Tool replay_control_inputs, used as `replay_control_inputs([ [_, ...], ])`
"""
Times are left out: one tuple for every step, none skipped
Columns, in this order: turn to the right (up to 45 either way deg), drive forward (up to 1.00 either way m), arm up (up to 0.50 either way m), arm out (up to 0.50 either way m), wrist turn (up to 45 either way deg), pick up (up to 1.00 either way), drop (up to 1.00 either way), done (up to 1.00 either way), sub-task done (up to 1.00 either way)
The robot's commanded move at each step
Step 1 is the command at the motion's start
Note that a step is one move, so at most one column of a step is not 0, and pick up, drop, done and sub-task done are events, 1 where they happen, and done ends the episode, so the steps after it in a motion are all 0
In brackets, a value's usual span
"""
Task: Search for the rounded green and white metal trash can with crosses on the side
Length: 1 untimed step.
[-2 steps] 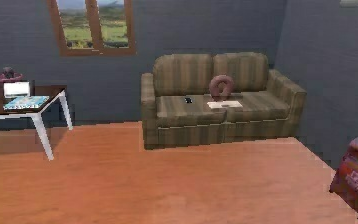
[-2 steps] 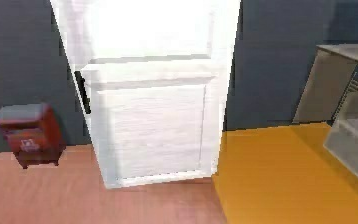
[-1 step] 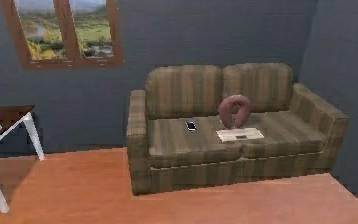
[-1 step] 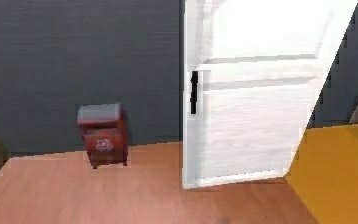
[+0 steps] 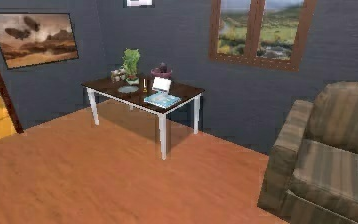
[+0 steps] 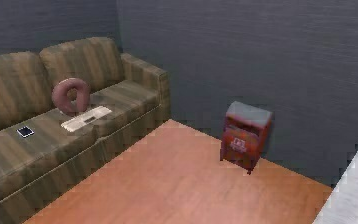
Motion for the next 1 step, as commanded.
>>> replay_control_inputs([
  [-9.0,0.0,0.0,0.0,0.0,0.0,0.0,0.0,0.0],
])
